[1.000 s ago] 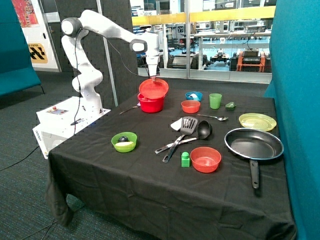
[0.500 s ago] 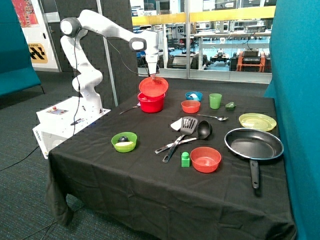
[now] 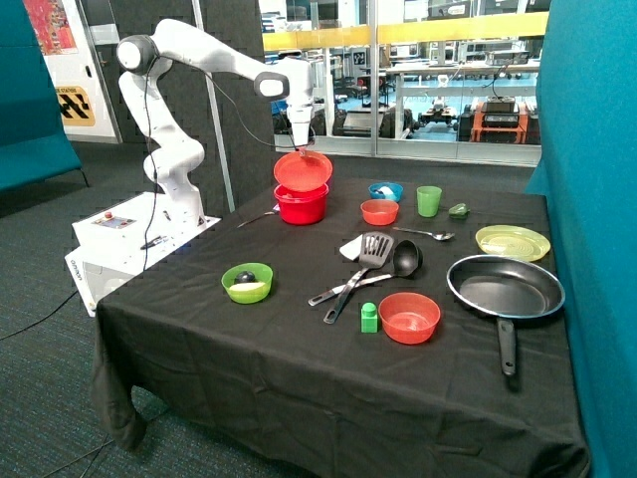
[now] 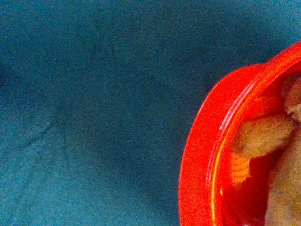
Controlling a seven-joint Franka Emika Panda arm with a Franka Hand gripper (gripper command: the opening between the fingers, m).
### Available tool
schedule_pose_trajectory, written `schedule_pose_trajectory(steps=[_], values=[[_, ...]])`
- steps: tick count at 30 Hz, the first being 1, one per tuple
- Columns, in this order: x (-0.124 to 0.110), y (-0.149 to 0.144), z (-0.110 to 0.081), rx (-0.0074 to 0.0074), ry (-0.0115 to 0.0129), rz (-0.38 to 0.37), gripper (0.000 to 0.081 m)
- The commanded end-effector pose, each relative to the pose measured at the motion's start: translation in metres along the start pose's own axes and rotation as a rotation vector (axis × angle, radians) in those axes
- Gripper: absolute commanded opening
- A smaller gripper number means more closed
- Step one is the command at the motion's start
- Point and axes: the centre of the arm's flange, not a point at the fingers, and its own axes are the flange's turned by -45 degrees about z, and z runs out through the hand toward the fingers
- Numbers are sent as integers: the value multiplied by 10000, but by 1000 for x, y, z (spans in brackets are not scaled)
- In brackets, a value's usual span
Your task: Hide the teddy bear in the red bowl
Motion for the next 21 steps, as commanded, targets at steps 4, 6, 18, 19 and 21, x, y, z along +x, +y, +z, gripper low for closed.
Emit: schedule_pose_trajectory(steps=[4, 6, 18, 19, 21], values=[[-17, -5, 12, -3, 28, -95, 0], [-18, -5, 13, -3, 28, -46, 0], [-16, 0, 11, -3, 28, -174, 0], [-15, 0, 11, -3, 28, -181, 0], [-13, 1, 11, -3, 28, -199, 0]])
